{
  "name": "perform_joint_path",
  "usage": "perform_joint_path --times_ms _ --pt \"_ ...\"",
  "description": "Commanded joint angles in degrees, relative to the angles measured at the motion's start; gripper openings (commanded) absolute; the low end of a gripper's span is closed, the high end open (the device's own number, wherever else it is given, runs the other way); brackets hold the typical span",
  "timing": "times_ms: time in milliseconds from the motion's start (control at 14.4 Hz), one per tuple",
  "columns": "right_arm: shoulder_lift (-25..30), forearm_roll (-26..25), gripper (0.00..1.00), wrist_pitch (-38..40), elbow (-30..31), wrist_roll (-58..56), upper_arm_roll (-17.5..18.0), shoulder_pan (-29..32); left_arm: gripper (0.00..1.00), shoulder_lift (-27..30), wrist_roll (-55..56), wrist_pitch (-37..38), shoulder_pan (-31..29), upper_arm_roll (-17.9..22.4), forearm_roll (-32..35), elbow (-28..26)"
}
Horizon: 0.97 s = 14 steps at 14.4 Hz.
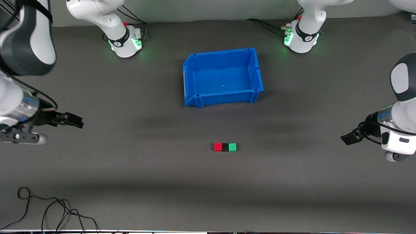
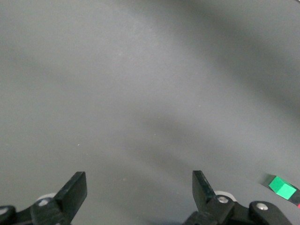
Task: Attach green and red cubes to black cube
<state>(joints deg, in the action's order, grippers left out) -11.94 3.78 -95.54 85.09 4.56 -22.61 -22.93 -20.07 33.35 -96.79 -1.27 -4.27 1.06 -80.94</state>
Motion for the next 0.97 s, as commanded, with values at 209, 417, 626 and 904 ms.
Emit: perform_joint_path --times_ms 209,417,626,904 --pt "5.96 -3.43 1.0 -0.35 3.59 -6.4 7.46 10.15 1.0 0.2 -27.62 5.9 -2.07 0.23 -0.1 4.39" --pt "7.54 -5.8 1.0 -0.35 4.2 -6.67 16.07 18.42 1.0 2.22 -29.9 5.12 -3.39 0.32 -0.1 3.6" --pt "8.95 -5.89 1.0 -0.09 5.96 -6.76 22.51 24.59 1.0 4.24 -35.89 4.5 -5.67 0.14 -0.36 1.06" --pt "9.12 -5.8 1.0 1.05 5.52 -6.67 22.34 24.07 1.0 6.87 -34.84 2.59 -5.67 0.58 -0.89 0.71"
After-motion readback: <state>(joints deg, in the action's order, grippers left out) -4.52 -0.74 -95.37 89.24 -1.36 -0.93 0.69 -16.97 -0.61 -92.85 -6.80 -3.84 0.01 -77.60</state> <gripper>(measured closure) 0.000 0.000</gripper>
